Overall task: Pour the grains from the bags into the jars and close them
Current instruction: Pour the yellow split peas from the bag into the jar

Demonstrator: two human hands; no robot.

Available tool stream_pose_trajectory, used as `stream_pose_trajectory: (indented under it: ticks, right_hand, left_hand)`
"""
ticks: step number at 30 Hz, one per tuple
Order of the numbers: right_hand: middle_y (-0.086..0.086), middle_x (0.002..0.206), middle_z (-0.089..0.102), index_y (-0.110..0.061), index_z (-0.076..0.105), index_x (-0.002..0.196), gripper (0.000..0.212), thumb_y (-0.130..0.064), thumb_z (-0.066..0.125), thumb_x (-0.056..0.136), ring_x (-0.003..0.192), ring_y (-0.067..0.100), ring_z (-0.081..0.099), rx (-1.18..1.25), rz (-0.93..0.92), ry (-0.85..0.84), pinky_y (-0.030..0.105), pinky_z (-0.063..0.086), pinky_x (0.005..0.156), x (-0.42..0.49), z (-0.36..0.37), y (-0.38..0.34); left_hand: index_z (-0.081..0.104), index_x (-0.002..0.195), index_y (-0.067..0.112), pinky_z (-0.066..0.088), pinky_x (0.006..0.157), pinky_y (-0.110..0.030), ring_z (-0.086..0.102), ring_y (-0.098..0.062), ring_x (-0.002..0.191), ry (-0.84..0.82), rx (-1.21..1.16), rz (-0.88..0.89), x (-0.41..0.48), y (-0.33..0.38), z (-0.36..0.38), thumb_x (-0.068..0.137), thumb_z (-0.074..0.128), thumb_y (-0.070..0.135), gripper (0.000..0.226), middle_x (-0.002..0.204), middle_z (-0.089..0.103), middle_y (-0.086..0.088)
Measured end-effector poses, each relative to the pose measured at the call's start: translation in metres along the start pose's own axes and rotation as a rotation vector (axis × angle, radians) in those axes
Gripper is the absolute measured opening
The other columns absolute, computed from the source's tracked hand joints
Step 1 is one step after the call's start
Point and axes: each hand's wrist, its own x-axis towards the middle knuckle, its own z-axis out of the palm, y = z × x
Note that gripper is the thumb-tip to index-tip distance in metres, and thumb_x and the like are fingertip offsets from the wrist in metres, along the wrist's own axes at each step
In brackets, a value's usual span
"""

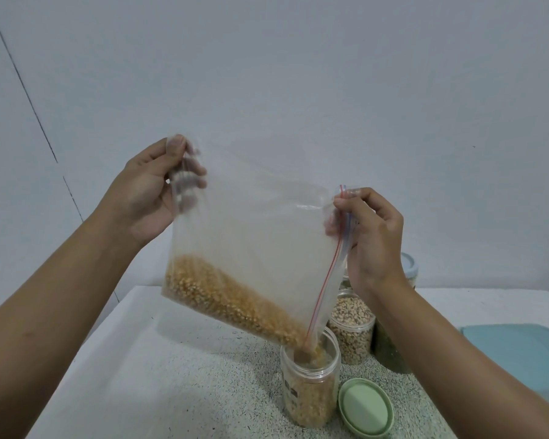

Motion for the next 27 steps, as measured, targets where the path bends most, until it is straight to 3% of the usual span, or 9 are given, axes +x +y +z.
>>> stream_pose_trajectory:
  ticks: [27]
  right_hand:
    - [0.003,0.067,0.054,-0.005,0.052,0.069,0.027,0.014,0.057,0.088,0.053,0.021,0.046,0.001,-0.007,-0.017,0.025,0.042,0.051,0.0027,0.0046,0.0009]
  left_hand:
    - [0.069,0.081,0.025,0.041,0.062,-0.03,0.065,-0.014,0.067,-0.008,0.003,0.03,0.0062,0.0038,-0.0032,0.102,0.053,0.038,0.029,0.073,0.067,0.005]
